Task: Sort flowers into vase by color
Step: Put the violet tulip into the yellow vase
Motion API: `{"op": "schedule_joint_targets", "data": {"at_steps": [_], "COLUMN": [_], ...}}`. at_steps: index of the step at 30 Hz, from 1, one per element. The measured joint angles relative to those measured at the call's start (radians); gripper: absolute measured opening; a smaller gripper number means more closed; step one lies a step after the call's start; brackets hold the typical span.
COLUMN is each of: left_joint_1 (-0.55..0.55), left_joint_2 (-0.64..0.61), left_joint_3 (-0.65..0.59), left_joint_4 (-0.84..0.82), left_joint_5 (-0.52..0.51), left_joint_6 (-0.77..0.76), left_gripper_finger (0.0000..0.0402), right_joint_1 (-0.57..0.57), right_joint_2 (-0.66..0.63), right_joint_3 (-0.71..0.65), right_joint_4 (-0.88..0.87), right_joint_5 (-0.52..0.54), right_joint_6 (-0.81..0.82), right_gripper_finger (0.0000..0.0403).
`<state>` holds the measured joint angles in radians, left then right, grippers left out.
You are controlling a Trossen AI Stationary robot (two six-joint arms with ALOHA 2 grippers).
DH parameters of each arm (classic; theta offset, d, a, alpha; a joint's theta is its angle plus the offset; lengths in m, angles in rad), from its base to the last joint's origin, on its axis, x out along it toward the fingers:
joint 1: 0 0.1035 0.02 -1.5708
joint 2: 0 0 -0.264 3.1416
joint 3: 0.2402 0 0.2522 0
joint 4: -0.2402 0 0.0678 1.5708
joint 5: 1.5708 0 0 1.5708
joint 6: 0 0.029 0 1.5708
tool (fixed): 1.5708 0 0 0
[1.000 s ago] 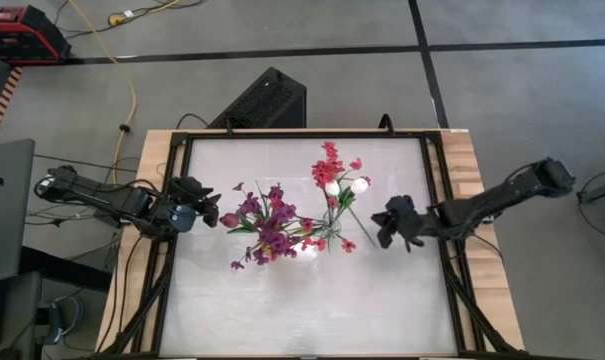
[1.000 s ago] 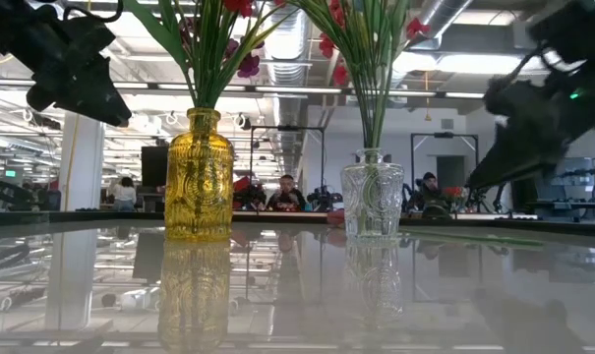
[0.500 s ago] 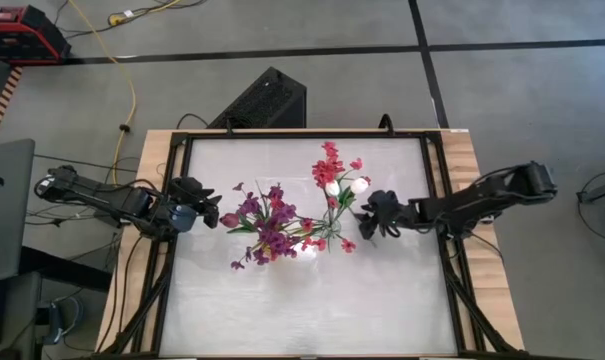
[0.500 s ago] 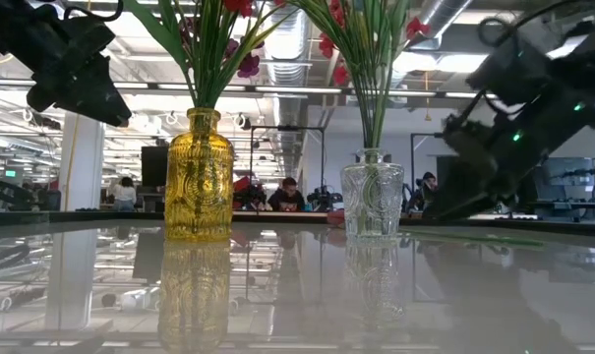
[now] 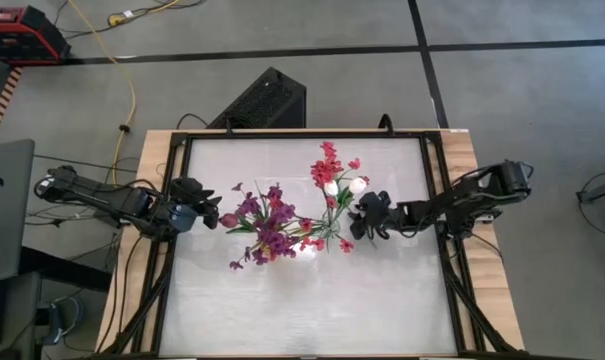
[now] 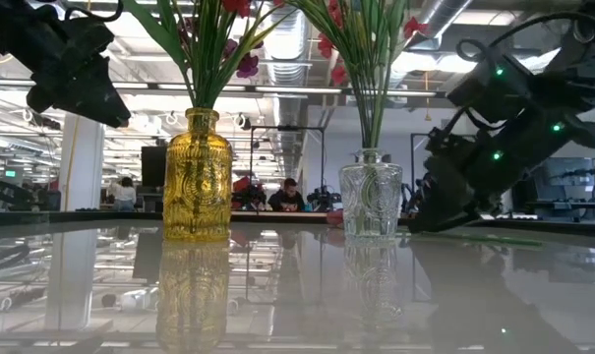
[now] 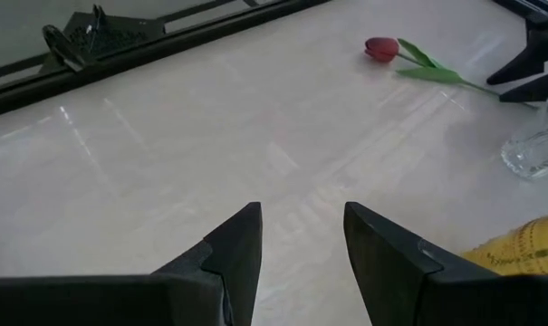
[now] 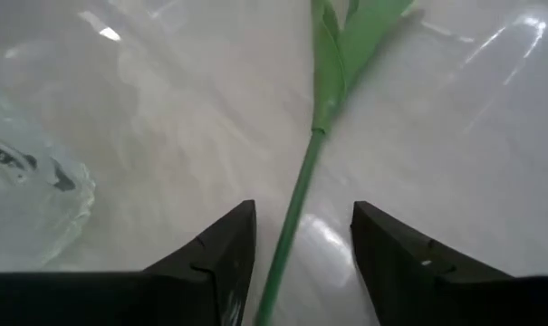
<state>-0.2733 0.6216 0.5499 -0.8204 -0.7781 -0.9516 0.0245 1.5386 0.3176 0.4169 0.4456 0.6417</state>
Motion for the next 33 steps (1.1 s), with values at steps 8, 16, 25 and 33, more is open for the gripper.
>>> {"op": "schedule_joint_targets", "data": {"at_steps": [8,16,25,33], "left_joint_1": [0.0,0.0,0.0,0.0], "left_joint_2": [0.0,0.0,0.0,0.0], "left_joint_3": [0.0,0.0,0.0,0.0], "left_joint_4": [0.0,0.0,0.0,0.0], "left_joint_5": [0.011,0.015,0.069,0.075], "left_joint_6": [-0.004,-0.005,-0.022,-0.022], "left_gripper_finger": [0.0146,0.0146,0.0146,0.0146], "right_joint_1": [0.1,0.115,0.078,0.102], "right_joint_2": [0.115,0.087,-0.132,-0.457], "right_joint_3": [0.06,0.059,0.047,0.051], "right_joint_4": [-0.073,-0.14,-0.448,-0.562], "right_joint_5": [0.202,0.224,0.336,0.552], "right_joint_6": [0.036,0.068,0.13,0.157], "right_gripper_finger": [0.0152,0.0026,0.0017,0.0016]}}
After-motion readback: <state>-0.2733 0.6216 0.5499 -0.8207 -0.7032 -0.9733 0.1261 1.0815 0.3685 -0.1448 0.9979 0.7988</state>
